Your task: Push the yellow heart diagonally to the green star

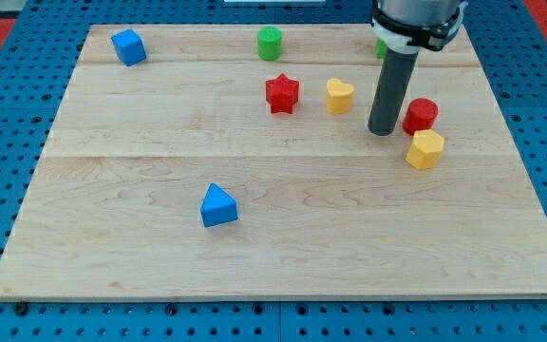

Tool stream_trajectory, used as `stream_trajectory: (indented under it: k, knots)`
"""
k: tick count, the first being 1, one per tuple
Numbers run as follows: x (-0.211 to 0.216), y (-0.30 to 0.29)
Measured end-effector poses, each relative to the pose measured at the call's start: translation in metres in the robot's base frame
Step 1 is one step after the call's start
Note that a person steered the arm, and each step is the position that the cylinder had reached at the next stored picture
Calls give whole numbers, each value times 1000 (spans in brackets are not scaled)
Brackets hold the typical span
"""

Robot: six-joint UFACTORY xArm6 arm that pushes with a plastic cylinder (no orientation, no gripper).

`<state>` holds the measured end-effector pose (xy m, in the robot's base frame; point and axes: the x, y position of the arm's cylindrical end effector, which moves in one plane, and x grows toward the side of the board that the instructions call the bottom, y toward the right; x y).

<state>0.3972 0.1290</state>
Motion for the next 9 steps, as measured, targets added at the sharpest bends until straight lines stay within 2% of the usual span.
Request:
stream_trajectory:
  k: [1, 3, 4, 5, 6, 7, 8, 9]
  knots:
    - [-34, -10]
    - [-72, -92]
    - [-64, -134]
    - [-9, -176]
    - [19, -224]
    - [-4, -294]
    - [-39, -304]
    - [-52, -321]
